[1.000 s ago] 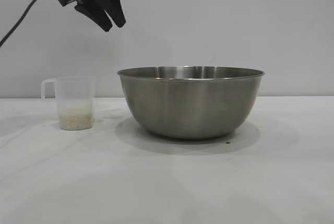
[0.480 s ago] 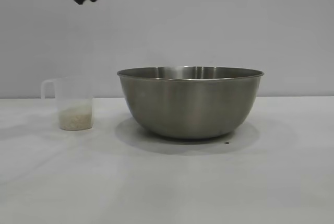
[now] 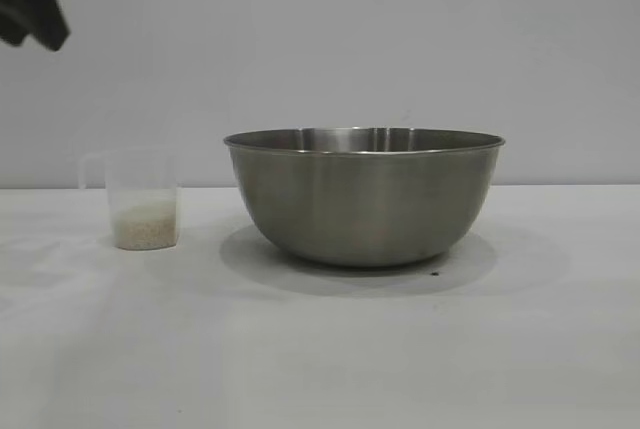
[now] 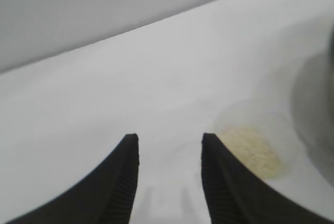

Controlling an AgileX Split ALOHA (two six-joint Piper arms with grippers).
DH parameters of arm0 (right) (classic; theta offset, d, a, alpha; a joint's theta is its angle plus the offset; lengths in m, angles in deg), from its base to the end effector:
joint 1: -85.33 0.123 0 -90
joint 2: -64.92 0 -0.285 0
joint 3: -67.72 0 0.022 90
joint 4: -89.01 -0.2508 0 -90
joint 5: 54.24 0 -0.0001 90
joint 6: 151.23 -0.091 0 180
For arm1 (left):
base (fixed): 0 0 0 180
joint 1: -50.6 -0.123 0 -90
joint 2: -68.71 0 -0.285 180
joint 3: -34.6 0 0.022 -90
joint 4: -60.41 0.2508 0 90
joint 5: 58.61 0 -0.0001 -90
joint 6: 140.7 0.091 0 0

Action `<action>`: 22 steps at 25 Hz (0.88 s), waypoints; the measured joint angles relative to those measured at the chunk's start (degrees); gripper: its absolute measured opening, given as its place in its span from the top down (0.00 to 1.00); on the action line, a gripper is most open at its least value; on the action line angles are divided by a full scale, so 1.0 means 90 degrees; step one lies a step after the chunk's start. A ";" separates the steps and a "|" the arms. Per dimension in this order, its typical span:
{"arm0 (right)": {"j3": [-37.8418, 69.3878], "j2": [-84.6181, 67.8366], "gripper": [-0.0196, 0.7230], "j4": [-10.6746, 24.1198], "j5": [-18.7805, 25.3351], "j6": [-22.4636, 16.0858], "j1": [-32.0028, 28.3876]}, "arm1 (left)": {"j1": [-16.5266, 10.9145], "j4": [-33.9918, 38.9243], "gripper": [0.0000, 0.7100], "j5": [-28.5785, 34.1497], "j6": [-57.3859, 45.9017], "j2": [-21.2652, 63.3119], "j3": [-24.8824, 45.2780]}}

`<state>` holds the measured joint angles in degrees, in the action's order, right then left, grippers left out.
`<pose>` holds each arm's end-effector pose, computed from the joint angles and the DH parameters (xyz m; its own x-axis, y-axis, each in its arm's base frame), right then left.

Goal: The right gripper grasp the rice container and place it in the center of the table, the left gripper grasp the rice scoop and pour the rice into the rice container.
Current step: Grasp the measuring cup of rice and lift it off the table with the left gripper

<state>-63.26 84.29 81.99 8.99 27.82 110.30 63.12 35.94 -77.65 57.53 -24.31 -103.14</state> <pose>0.0175 0.0191 0.2704 -0.6340 -0.2164 -0.7424 -0.4493 0.8844 0.1260 0.2826 -0.0502 0.2027 -0.4628 0.0135 -0.8864 0.0577 0.9982 -0.0149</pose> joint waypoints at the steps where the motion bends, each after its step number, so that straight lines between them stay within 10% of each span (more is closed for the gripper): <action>1: 0.0000 -0.0114 0.63 0.0000 0.0000 0.0014 0.0000 | 0.0000 0.0676 0.76 -0.0202 -0.0800 0.0000 0.0128; 7: 0.0000 -0.0774 0.63 0.0015 0.0056 0.0024 0.0000 | 0.0000 0.4358 0.76 -0.1221 -0.3620 -0.0046 0.0684; 22: 0.0000 -0.1391 0.63 0.0445 0.0147 -0.0497 0.0000 | 0.0000 0.4512 0.70 -0.2522 -0.3036 -0.1489 0.0964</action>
<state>-63.26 71.77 85.99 10.31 23.35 110.30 63.12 76.54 -100.35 30.21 -37.71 -94.46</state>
